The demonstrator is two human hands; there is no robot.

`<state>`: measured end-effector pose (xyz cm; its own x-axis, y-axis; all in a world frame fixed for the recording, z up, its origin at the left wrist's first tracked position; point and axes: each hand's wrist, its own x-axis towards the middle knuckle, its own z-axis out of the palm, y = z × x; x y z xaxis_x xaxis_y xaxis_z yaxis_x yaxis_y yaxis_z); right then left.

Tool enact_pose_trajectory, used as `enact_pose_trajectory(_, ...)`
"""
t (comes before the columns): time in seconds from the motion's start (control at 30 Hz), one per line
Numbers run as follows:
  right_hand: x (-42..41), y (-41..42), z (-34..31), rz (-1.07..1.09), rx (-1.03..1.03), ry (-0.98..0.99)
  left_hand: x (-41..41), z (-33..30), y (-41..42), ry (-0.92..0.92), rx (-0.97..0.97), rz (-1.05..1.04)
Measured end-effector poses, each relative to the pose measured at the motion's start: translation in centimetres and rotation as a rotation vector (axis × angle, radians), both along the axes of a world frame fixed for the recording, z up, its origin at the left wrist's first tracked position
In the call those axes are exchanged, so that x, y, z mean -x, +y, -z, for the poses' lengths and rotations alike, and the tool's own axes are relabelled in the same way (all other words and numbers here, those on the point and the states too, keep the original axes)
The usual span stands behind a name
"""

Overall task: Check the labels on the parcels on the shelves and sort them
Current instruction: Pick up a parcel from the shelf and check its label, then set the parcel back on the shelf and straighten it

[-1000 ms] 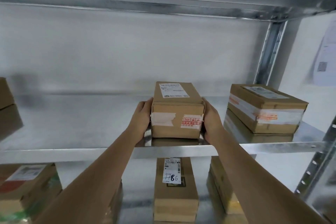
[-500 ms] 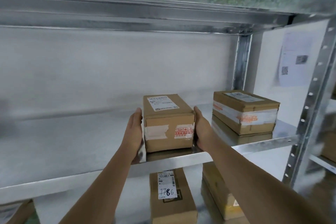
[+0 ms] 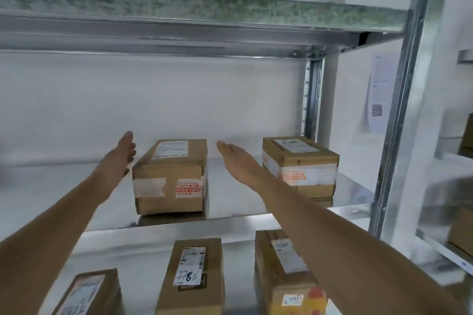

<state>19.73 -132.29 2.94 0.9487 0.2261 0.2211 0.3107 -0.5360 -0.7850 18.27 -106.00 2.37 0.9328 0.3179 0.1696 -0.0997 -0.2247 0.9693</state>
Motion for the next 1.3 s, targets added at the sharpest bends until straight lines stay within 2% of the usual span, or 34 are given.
enact_pose_trajectory(0.1, -0.3, -4.7, -1.3, -0.056, 0.237, -0.162, 1.1, -3.3, -4.3, 0.013, -0.353, -0.086)
enact_pose_trajectory(0.17, -1.1, -7.9, -1.7, -0.043, 0.336, -0.263, 1.1, -3.9, -8.5, -0.012, -0.51, -0.102)
enact_pose_trajectory(0.23, -1.6, -11.3, -2.0, -0.022, 0.363, -0.306, 0.9, -4.0, -13.5, -0.035, -0.546, -0.06)
enact_pose_trajectory(0.33, -1.4, -15.3, -2.1, 0.024, 0.353, -0.31, 0.3, -3.1, -19.1, -0.07, -0.502, -0.002)
enact_pose_trajectory(0.43, -1.6, -18.7, -1.5, 0.077, 0.306, -0.333, -0.6, -2.2, -22.8, -0.077, -0.507, -0.078)
enact_pose_trajectory(0.53, -2.7, -21.0, -0.8, 0.128, 0.229, -0.346, -0.8, -2.8, -24.9, -0.029, -0.814, -0.265)
enact_pose_trajectory(0.6, -3.3, -22.0, -0.4, 0.172, 0.212, -0.354, -1.3, -3.5, -24.7, 0.086, -1.003, -0.334)
enact_pose_trajectory(0.7, -3.7, -22.6, -0.1, 0.205, 0.223, -0.344, -1.8, -3.0, -22.7, 0.28, -1.1, -0.343)
enact_pose_trajectory(0.77, -4.1, -22.5, 0.1, 0.217, 0.201, -0.28, -1.7, -2.0, -21.5, 0.342, -1.166, -0.387)
enact_pose_trajectory(0.87, -5.0, -22.8, 0.3, 0.235, 0.176, -0.207, -1.1, -0.7, -20.3, 0.327, -1.318, -0.448)
enact_pose_trajectory(0.93, -5.3, -23.1, 0.9, 0.26, 0.053, -0.135, -0.7, -0.3, -19.5, 0.275, -1.376, -0.437)
enact_pose_trajectory(1.03, -5.7, -22.9, 1.9, 0.267, -0.073, -0.013, -0.4, -0.2, -17.5, 0.227, -1.406, -0.366)
enact_pose_trajectory(1.17, -6.1, -22.6, 2.7, 0.237, -0.218, 0.024, 0.8, -0.4, -15.6, 0.15, -1.409, -0.307)
enact_pose_trajectory(1.3, -6.1, -22.5, 2.9, 0.234, -0.274, 0.043, 0.6, -0.3, -15.6, 0.196, -1.434, -0.295)
